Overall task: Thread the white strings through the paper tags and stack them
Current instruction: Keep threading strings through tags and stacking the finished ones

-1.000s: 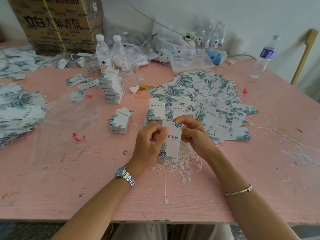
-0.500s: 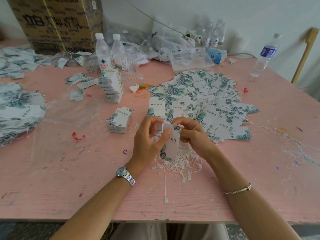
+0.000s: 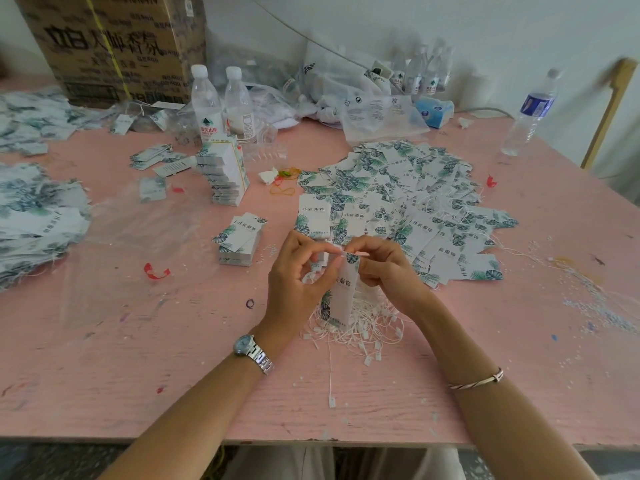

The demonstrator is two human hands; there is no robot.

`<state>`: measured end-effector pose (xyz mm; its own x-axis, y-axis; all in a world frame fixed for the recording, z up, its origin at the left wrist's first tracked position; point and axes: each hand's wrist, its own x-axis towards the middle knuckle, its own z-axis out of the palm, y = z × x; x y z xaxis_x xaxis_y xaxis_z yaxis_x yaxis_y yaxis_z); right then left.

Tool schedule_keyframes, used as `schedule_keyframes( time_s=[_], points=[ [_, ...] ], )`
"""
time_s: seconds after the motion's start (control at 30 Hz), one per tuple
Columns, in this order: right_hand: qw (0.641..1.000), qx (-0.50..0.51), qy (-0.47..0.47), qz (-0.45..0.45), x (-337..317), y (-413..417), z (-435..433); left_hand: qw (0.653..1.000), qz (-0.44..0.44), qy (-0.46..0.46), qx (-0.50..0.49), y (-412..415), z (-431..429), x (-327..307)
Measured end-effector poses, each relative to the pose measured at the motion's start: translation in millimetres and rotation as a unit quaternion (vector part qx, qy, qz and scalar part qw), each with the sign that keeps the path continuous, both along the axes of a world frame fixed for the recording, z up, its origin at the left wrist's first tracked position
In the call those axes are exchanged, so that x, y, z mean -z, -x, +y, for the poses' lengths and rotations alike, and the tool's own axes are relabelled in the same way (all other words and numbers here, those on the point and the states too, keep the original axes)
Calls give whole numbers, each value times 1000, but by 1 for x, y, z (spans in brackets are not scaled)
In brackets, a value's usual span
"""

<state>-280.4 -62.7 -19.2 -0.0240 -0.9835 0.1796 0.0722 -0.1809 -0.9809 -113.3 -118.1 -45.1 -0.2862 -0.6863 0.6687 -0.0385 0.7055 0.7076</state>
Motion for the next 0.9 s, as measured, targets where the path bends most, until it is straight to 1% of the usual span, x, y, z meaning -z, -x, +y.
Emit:
schedule_keyframes(
  time_s=[0.17, 0.37, 0.5, 0.6, 0.77, 0.9],
  points=[
    [1000, 4, 4, 21, -1, -1, 1, 999, -10, 29, -12, -1, 1, -1],
    [998, 39, -15, 39, 1, -4, 0, 999, -3, 6, -31, -2, 3, -2],
    [999, 21, -2, 44, -3, -5, 2, 1000, -7, 1, -28, -2, 3, -3],
    [998, 32, 3, 60, -5, -4, 2, 1000, -11, 3, -28, -1, 3, -2],
    [996, 54, 11, 65, -4, -7, 2, 999, -4, 4, -35, -1, 3, -2],
    [997, 64, 9, 49, -3, -7, 1, 999, -6, 18, -33, -2, 2, -1]
  ],
)
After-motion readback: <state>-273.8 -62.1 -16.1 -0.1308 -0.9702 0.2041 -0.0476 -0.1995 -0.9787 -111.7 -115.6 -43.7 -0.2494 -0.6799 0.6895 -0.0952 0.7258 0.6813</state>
